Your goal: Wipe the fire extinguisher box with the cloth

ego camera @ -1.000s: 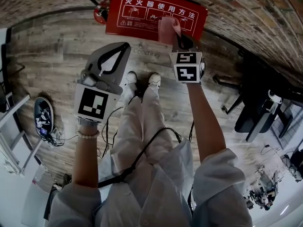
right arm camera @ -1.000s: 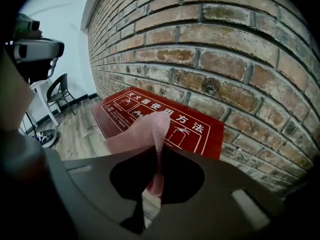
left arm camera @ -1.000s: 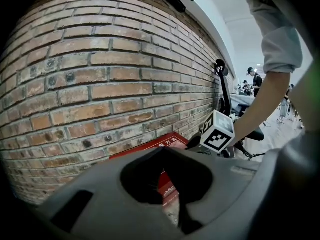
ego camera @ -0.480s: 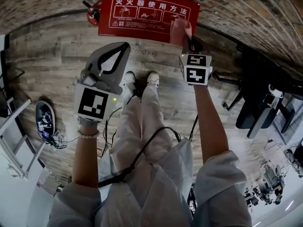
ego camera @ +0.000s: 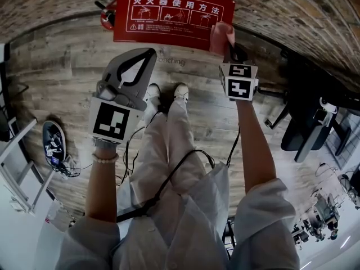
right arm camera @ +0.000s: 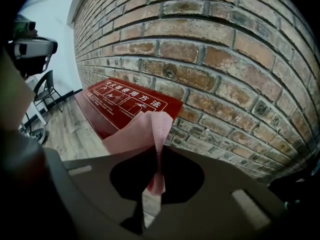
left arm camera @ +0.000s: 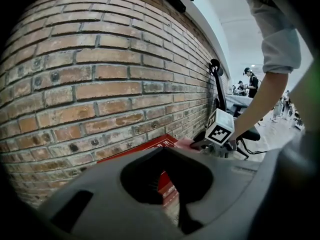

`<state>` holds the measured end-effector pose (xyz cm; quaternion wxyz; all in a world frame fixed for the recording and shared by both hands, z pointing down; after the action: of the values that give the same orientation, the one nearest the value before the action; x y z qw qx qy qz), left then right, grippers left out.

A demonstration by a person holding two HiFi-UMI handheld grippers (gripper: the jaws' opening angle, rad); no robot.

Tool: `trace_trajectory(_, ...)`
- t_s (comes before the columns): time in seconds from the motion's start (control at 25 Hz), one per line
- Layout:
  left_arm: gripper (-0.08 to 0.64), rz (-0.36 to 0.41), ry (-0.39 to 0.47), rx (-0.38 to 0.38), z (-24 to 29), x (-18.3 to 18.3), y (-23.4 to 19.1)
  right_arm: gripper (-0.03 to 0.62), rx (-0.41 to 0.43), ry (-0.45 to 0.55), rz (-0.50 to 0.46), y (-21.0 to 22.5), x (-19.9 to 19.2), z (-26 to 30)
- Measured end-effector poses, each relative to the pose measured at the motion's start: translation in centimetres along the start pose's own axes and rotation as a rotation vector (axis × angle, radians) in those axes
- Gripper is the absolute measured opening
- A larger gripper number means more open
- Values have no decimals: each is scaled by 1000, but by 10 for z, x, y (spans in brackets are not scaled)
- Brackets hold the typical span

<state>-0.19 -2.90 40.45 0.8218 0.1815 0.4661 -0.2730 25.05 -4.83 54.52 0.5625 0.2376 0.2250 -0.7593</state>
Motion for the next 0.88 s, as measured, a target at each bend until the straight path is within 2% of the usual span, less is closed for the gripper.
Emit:
trace_trajectory(0.28, -11, 8, 25, 6, -9, 6, -4, 18, 17, 55, 69, -3, 12, -24)
trace_trajectory(0.44, -11, 12, 17, 6, -21, 17, -4, 18, 49, 94, 13, -17, 27, -48)
trace_trajectory(0.64, -11, 66, 81, 14, -42, 50, -14, 19, 92, 142, 37, -38, 53, -88)
trace_trajectory(0.88, -11, 90, 137, 13, -83, 94, -22, 18, 128, 241, 50, -62, 99, -147)
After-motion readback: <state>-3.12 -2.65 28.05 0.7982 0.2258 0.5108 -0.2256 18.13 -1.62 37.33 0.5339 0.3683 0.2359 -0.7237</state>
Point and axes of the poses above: the fingertips, and each gripper's own axes: z forward along the fingers, y to its right, x out of its top, the point moved 6 cm from there along -z, backward along the fingers, and after that the axes turned 4 degrees about z, right-handed, at the moved point
